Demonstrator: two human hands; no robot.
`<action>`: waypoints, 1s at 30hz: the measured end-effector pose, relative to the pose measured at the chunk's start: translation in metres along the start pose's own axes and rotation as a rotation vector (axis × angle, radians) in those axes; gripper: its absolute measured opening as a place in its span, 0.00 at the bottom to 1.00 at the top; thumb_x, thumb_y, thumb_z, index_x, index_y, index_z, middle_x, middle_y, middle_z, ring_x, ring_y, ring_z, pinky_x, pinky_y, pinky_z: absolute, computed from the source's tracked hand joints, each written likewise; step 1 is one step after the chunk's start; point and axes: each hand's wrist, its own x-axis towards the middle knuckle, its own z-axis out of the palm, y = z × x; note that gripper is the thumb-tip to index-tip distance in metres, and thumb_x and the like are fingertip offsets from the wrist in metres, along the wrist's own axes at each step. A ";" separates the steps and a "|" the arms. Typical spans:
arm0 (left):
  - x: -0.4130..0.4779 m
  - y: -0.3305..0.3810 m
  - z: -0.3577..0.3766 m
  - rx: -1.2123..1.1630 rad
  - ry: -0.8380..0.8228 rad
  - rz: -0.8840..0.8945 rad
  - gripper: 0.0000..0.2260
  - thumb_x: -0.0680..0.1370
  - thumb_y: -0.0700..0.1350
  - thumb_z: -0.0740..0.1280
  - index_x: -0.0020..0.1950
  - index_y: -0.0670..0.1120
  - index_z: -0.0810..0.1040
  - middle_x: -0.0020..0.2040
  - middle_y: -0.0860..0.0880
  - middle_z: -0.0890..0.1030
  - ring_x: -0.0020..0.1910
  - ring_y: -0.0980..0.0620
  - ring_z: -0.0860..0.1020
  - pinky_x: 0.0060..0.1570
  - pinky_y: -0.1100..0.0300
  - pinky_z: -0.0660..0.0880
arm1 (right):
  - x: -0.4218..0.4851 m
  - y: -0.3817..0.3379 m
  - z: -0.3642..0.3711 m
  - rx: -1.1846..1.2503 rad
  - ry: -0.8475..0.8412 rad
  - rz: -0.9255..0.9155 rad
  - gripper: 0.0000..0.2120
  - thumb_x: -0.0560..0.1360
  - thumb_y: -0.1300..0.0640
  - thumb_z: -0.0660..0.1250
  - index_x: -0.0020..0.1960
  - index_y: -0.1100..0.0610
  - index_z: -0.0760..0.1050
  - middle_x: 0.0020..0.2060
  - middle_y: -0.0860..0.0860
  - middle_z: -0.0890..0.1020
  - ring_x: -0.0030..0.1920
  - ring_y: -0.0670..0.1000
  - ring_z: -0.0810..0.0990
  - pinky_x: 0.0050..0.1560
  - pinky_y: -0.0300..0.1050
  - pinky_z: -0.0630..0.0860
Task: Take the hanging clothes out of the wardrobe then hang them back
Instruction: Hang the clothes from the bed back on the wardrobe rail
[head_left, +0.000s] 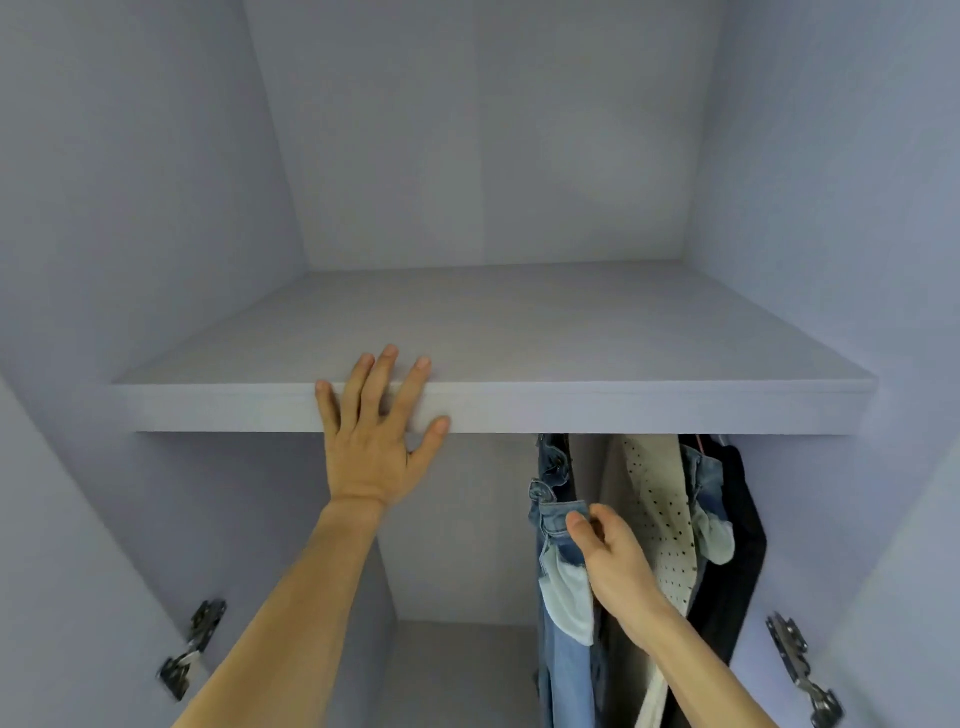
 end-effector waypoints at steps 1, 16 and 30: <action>0.001 -0.001 0.004 0.007 0.041 0.005 0.28 0.79 0.64 0.56 0.78 0.59 0.56 0.76 0.48 0.62 0.76 0.47 0.57 0.76 0.40 0.44 | 0.008 -0.003 -0.002 -0.001 0.013 -0.014 0.07 0.83 0.54 0.60 0.54 0.56 0.75 0.48 0.51 0.82 0.48 0.45 0.80 0.40 0.28 0.72; 0.003 0.002 0.006 0.039 0.067 -0.006 0.26 0.80 0.64 0.54 0.76 0.56 0.63 0.74 0.48 0.63 0.75 0.46 0.60 0.76 0.41 0.44 | 0.104 0.013 -0.031 -0.109 0.183 0.060 0.13 0.84 0.53 0.58 0.63 0.61 0.71 0.55 0.55 0.78 0.57 0.55 0.77 0.56 0.47 0.70; 0.002 0.002 0.003 0.056 0.067 -0.008 0.25 0.80 0.64 0.55 0.75 0.55 0.65 0.73 0.49 0.65 0.73 0.46 0.63 0.74 0.40 0.48 | 0.118 0.024 -0.100 -0.545 0.343 0.142 0.14 0.84 0.51 0.55 0.58 0.62 0.70 0.53 0.64 0.80 0.55 0.65 0.78 0.51 0.52 0.72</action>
